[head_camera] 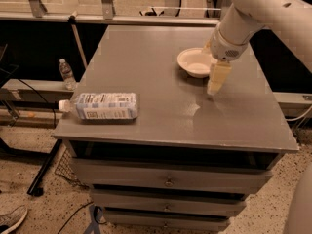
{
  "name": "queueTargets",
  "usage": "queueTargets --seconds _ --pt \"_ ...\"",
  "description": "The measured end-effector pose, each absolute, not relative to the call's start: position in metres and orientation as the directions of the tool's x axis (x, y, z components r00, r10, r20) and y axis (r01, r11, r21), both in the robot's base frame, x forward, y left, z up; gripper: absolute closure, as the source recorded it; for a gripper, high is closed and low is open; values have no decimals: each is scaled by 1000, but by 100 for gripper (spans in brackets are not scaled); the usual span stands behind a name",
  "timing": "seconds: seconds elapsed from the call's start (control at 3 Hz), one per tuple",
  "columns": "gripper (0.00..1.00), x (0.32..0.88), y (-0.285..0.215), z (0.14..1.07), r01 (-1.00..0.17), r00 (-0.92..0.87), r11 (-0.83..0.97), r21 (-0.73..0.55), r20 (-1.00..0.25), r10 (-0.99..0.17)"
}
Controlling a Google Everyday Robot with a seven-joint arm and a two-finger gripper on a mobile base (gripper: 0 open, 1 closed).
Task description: Move paper bowl near blue plastic bottle
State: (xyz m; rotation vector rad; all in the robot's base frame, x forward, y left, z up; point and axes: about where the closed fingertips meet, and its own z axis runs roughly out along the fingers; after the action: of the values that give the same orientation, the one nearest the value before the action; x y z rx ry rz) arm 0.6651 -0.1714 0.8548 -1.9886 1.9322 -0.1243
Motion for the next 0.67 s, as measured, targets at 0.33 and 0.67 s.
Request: queueTargets --seconds 0.33,0.67 --pt "39 671 -168 852 -952 62 -2 -307 -186 -981" --pt "70 671 -160 861 -943 77 -9 -332 -189 -979"
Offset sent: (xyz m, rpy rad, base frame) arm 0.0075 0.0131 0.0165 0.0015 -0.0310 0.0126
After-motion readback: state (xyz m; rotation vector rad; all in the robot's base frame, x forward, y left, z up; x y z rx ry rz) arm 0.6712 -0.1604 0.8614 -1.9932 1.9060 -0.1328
